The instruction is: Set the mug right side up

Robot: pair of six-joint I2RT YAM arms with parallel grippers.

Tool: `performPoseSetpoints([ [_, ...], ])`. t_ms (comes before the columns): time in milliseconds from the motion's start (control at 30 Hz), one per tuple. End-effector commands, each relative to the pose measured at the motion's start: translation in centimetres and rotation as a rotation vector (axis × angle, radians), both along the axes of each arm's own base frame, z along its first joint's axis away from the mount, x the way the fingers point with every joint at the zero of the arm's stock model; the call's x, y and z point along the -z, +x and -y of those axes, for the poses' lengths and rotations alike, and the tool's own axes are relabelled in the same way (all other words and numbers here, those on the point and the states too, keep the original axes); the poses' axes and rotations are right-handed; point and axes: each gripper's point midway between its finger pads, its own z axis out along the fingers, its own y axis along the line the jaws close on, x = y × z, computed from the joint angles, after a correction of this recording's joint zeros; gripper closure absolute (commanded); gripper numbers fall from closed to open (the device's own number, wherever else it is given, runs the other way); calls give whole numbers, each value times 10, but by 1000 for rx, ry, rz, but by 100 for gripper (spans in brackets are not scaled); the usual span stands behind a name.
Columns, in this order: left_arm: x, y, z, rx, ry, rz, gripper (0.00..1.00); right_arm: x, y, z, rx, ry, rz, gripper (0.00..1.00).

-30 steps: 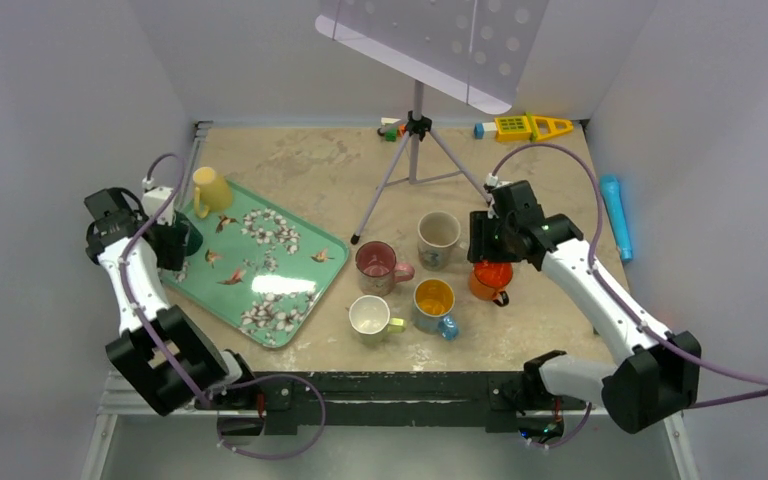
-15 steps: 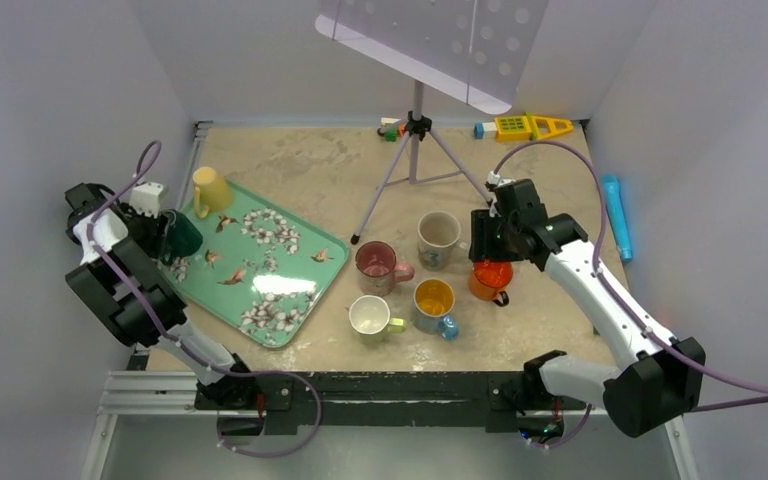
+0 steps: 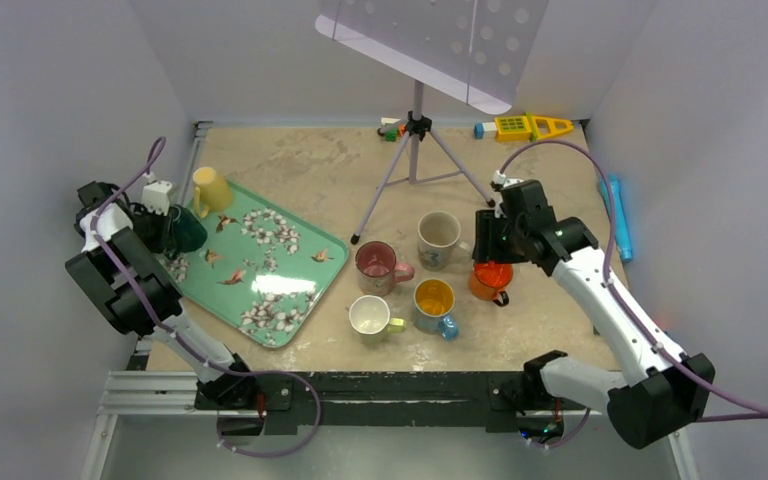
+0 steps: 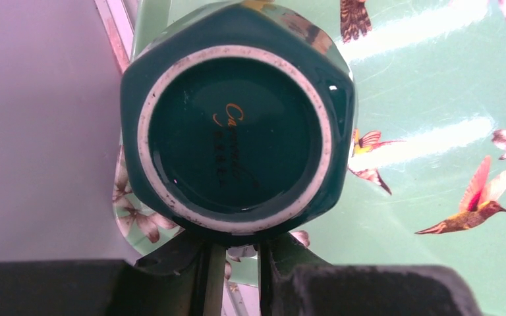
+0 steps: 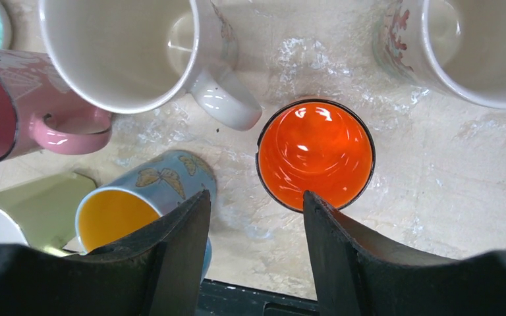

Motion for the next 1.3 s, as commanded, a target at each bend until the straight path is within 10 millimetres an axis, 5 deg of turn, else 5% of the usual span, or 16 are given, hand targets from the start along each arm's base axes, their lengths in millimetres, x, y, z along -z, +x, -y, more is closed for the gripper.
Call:
performPoseSetpoints([
  [0,-35,9,30,-25,-142,93,100,-45,4,1,6,28,127,43],
  [133,-95,2,83,-41,-306,167,100,-86,6,-3,65,41,254,35],
  [200,-128,-6,119,13,-372,193,100,-108,5,-21,42,60,311,29],
  [333,-198,-33,199,168,-505,256,100,-165,-8,-108,-210,290,480,15],
  [500,-268,-75,269,295,-681,316,100,-232,-51,-219,-592,737,694,10],
  [633,-310,-109,305,379,-792,350,100,-271,-75,-269,-761,1021,770,9],
  [933,-342,-157,342,499,-982,345,100,-314,-91,-319,-929,1335,726,18],
  [1133,-337,-176,354,558,-1009,339,100,-331,-83,-314,-877,1382,805,26],
  [1233,-326,-176,357,558,-1014,308,100,-341,-80,-318,-888,1370,844,41],
  [1267,-323,-175,357,557,-1010,301,100,-344,-82,-320,-905,1370,843,61],
])
